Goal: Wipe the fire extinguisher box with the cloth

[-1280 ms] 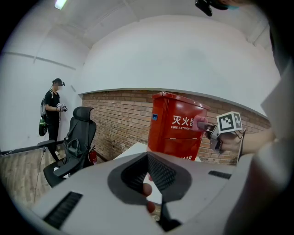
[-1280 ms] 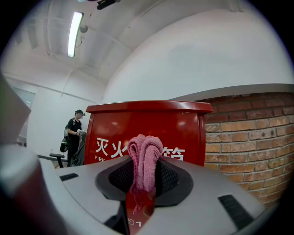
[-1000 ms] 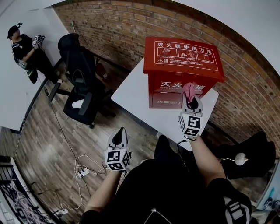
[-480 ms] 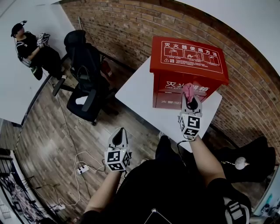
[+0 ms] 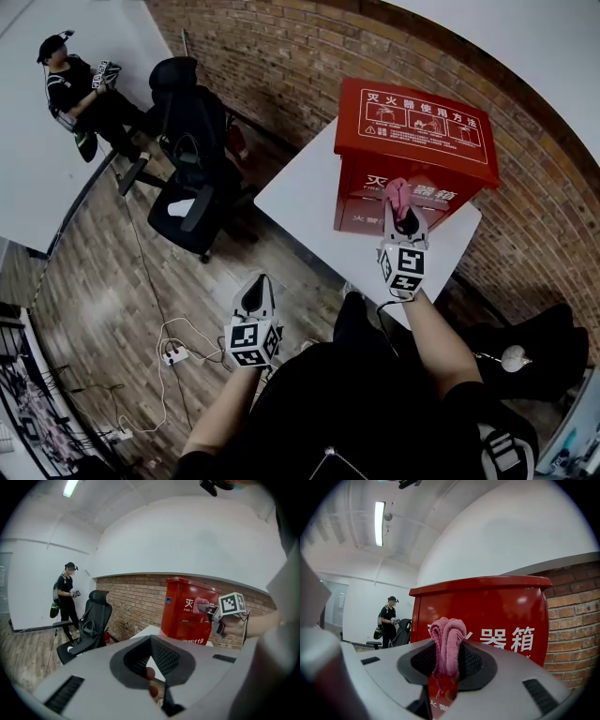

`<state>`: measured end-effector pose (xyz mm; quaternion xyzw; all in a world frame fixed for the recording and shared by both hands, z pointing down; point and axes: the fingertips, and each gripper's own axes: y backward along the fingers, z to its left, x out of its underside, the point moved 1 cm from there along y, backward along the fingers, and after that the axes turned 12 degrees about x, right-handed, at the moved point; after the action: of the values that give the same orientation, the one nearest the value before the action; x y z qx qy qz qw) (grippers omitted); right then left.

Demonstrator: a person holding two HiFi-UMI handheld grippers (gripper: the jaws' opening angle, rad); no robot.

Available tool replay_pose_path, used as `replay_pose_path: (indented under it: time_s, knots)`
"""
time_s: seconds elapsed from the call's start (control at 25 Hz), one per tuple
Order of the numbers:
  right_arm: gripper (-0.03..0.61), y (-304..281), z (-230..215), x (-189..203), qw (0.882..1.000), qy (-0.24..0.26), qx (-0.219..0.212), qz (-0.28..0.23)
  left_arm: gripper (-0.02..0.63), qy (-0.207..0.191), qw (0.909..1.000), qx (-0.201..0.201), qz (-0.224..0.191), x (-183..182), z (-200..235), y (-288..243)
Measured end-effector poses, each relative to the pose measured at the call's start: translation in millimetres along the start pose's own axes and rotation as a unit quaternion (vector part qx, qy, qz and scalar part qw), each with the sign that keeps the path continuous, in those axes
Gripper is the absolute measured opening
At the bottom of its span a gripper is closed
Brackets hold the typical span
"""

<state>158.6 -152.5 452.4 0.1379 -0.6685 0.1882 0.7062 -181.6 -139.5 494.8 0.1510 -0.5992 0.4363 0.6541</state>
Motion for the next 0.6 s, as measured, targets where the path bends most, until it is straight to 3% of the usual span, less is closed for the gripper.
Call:
replay_pose_path:
  time_s: [0.6]
  knots:
    - [0.110,-6.5,33.3,-2.7,0.999,0.009,-0.032,-0.006,0.028,0.013,0.9996,-0.023,-0.012,3.3,11.1,17.2]
